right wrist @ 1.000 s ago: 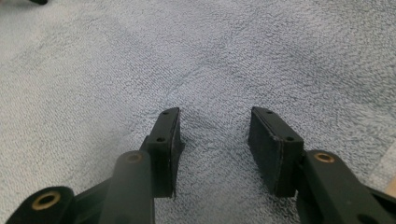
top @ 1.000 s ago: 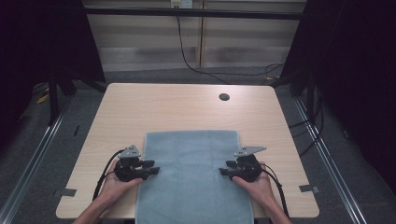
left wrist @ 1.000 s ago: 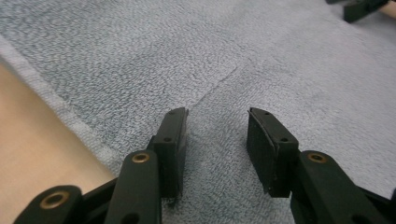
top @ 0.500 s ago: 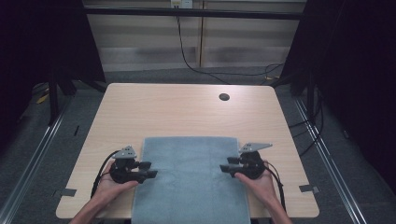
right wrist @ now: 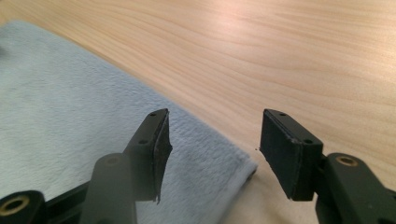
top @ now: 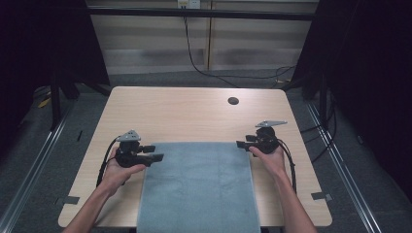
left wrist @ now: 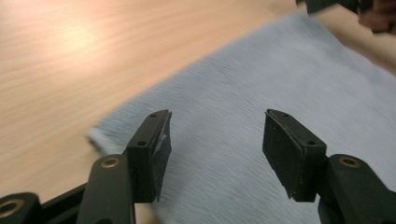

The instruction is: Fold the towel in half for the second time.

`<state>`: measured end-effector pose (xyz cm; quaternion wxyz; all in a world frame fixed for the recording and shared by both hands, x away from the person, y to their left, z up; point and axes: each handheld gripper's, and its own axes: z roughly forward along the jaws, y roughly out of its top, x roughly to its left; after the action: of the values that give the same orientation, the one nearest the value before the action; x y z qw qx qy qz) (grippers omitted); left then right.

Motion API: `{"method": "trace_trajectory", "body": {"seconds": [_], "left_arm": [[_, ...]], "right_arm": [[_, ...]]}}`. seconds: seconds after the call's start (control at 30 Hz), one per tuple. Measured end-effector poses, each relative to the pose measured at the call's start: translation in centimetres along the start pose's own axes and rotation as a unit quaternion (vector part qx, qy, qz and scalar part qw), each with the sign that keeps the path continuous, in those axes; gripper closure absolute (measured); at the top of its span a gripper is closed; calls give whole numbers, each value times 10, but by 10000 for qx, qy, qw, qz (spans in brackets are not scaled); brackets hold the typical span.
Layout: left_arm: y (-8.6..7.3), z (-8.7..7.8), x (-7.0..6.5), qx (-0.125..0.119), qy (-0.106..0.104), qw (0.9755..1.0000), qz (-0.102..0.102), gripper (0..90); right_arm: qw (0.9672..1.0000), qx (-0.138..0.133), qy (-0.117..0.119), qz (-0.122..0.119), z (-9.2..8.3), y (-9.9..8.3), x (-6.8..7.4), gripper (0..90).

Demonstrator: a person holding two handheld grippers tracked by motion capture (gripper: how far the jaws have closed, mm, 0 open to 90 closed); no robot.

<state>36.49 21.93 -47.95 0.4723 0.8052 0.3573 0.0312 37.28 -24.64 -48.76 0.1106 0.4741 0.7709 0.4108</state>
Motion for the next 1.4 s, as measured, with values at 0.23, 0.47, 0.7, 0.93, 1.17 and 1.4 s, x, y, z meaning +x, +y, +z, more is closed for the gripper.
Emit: {"method": "trace_trajectory", "body": {"seconds": [0.23,0.47,0.7,0.93,1.17,1.4], "left_arm": [[0,12,36,105,500,9985,-221,373],[0,31,42,372,614,9974,104,571],[6,31,40,441,400,9981,161,853],[41,19,42,-161,349,9993,37,859],[76,5,41,-575,355,9976,138,859],[120,-20,35,-1063,373,9932,302,860]], "right_arm": [[9997,208,81,66,20,-8,-6,454],[9994,277,190,-44,20,-9,-4,716],[9994,223,268,-86,16,-6,-1,853],[9993,-251,279,-19,-3,26,-8,861],[9975,-679,163,-111,-19,61,-6,863],[9924,-1206,134,-214,-45,98,-4,865]]}}
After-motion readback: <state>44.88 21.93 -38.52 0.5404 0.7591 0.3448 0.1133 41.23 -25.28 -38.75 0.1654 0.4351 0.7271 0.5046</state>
